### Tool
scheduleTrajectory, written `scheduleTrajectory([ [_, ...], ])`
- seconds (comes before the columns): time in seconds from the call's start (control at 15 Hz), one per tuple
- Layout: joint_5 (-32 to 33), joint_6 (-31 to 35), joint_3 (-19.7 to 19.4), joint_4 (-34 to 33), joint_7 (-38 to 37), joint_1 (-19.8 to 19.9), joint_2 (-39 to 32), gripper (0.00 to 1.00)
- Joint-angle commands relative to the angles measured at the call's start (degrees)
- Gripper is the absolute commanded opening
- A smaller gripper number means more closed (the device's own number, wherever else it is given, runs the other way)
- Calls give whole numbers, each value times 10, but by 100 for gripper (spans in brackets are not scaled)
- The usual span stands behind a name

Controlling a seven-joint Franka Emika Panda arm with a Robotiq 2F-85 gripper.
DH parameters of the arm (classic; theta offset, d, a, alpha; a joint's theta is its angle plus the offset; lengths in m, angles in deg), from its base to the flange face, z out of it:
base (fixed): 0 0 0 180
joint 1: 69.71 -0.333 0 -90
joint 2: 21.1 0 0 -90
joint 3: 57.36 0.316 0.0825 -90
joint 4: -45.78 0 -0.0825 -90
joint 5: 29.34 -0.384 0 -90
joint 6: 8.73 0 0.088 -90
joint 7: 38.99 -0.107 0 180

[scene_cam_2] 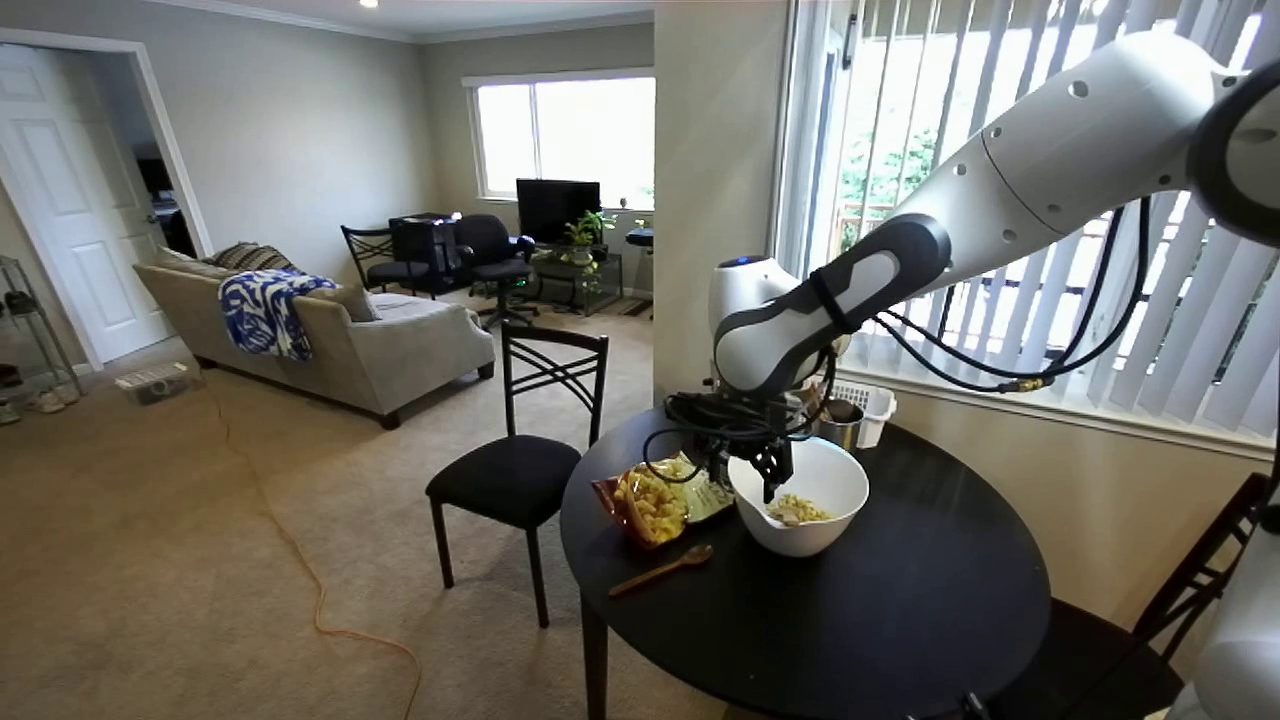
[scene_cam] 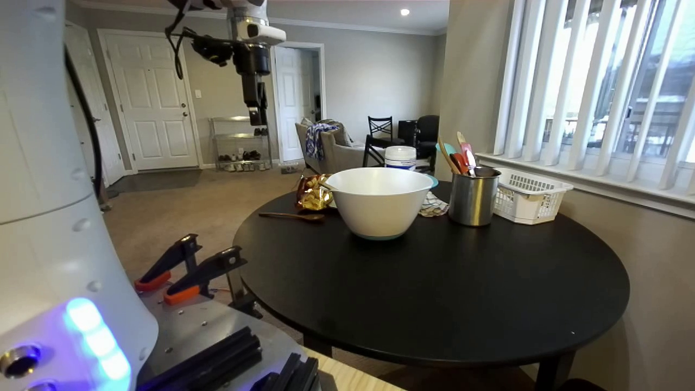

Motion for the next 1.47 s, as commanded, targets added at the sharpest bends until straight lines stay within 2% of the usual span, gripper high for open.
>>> scheduleTrajectory([
  [0.0,10,18,-23,-13,-110,-11,-23,100],
  [0.27,11,51,-43,-7,-219,-13,-30,100],
  [0.47,6,107,-58,22,-284,-10,-16,100],
  [0.53,0,67,-51,-5,-235,-8,-30,100],
  [1.0,0,88,-58,4,-261,-7,-30,100],
  [1.27,23,217,-66,32,-375,-25,-29,100],
  [1.4,53,272,-80,58,-458,-38,-27,100],
])
